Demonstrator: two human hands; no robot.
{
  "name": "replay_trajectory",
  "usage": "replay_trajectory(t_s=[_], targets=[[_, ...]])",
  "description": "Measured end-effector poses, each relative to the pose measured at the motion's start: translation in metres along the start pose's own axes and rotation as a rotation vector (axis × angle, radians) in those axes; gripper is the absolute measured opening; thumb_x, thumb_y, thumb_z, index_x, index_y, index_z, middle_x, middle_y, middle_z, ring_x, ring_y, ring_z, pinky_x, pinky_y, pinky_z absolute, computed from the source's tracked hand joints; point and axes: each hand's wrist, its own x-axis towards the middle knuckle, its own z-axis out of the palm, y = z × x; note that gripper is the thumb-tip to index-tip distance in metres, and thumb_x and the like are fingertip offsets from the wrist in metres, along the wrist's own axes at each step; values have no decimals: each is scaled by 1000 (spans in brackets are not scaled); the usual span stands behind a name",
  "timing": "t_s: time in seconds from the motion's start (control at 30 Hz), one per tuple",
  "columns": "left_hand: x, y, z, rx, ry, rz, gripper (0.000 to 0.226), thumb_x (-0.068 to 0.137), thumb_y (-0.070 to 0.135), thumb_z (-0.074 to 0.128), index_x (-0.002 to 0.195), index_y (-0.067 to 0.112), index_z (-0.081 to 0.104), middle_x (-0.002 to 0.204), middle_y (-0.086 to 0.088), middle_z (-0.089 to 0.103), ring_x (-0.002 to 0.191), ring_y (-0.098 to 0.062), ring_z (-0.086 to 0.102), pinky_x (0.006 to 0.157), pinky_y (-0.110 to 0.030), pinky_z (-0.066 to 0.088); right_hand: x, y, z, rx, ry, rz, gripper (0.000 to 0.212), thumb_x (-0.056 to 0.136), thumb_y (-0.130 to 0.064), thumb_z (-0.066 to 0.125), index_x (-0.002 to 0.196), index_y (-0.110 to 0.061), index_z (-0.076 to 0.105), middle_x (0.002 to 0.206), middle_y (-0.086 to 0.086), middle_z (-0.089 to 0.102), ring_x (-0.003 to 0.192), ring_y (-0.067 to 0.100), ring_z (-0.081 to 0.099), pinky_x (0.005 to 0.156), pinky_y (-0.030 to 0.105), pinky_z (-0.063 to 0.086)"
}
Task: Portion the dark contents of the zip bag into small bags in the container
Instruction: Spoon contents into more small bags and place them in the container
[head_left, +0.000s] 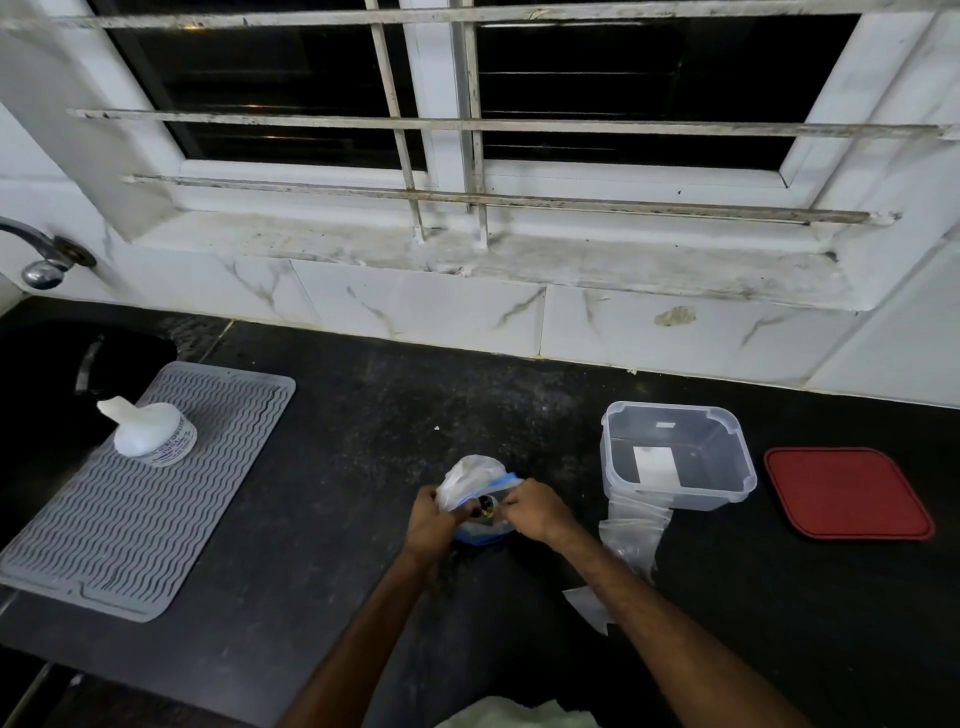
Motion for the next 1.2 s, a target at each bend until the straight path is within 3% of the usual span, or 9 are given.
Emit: replay_trajectory(t_s=[0.2,0.47,0.53,0.63,0.7,0.8,0.93,1.1,1.2], targets=[[1,-4,-2,-36,-49,9,57,74,-7,76,123,-3,47,116,-19,63,97,-28,65,67,-28,57,-4,5,1,142,-68,42,18,87,-25,61,84,-12,73,59,-2,58,51,10,51,57,23,43],[9,-10,-3,-115,86,-31,47,78,3,76,116,6,49,111,-16,64,100,-31,66,83,-45,57,-5,1,-3,240,-94,48,18,89,-21,58,91,-10,73,61,1,59,48,9,48,48,20,38],[11,-12,-3,-115,147,-35,46,78,5,77,115,3,51,111,-18,64,98,-31,67,78,-44,58,-7,0,-5,264,-98,25,18,88,-21,59,88,-13,74,58,1,58,45,10,45,44,21,36],[10,-12,0,-100,195,-33,46,77,6,78,115,-1,53,106,-19,66,86,-24,66,59,-30,53,-11,-2,-10,304,-111,7,15,86,-21,62,86,-14,75,53,-1,55,42,9,42,42,20,34],[8,-13,1,-95,209,-35,44,78,7,78,113,-1,53,103,-16,65,81,-20,64,57,-27,50,-14,-3,-13,353,-126,13,17,84,-20,64,89,-8,75,54,-1,54,43,9,41,42,20,34],[11,-15,3,-113,206,-44,50,74,11,81,113,1,53,103,-15,66,90,-26,67,68,-36,56,-18,-2,-19,439,-158,32,20,85,-18,64,94,-4,75,57,0,52,45,8,38,42,19,30],[27,-27,-4,-115,118,-52,81,50,36,86,116,0,56,109,-20,68,94,-30,70,74,-41,61,-24,1,-31,497,-209,30,23,85,-21,65,98,-5,75,57,-1,46,45,8,31,42,19,24],[-8,-7,-7,-143,25,24,69,77,14,80,130,10,36,121,-11,57,105,-24,64,80,-37,57,-39,10,-52,428,-264,-42,24,94,-29,57,98,-14,75,54,-6,41,47,5,31,44,19,24],[-31,-8,-9,-100,50,158,91,80,20,80,146,14,17,146,-3,36,123,-16,48,95,-30,46,-51,17,-64,409,-268,-75,28,97,-33,54,99,-16,75,55,-7,41,47,4,31,44,18,24]])
